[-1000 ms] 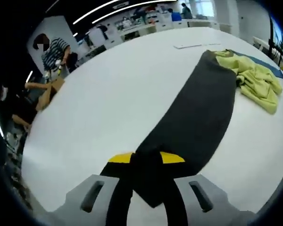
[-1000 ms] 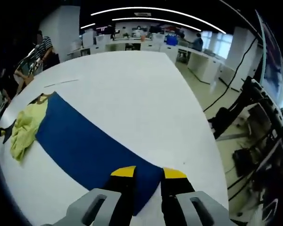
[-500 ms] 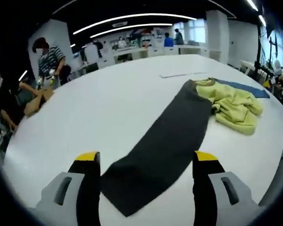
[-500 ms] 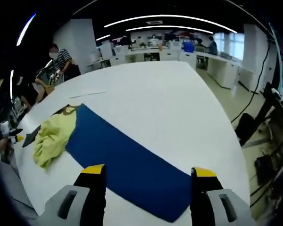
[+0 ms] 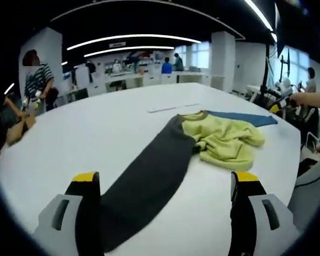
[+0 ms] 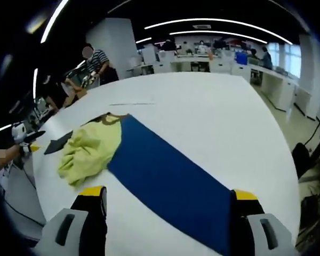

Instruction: Fold the garment on the visible template until the final outline fits inside the template.

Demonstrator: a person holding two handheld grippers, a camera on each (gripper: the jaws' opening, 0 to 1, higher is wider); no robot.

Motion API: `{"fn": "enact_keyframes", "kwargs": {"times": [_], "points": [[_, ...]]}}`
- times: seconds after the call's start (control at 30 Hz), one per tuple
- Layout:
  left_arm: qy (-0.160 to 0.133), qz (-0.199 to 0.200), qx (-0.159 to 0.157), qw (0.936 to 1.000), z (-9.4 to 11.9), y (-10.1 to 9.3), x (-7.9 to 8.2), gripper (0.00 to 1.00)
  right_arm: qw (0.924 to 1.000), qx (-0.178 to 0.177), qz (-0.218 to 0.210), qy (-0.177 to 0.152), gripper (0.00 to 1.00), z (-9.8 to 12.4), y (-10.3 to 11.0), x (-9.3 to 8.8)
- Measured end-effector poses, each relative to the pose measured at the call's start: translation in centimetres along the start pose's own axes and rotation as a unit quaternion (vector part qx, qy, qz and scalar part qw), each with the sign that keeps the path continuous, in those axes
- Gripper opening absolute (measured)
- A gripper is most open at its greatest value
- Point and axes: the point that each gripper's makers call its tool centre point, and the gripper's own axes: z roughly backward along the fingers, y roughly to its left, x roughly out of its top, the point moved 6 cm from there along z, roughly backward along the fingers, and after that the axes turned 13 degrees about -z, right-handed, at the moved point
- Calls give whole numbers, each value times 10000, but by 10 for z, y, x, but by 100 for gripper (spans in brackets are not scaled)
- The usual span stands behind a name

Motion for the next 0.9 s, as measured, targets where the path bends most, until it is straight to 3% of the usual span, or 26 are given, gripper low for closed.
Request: {"fn": "enact_keyframes", "kwargs": {"times": [0.47, 0.77, 0.9], "points": [[-269, -67, -321, 9991, 8, -25, 11, 99, 9917, 1077, 690, 137, 99, -22, 87, 1], [-350, -47, -576, 9977, 11, -47, 13, 99, 9796, 1693, 1063, 222, 98, -34, 138, -2], [-357, -34, -729, 9967, 13, -60, 14, 98, 9695, 1970, 1432, 262, 95, -42, 163, -7]]}}
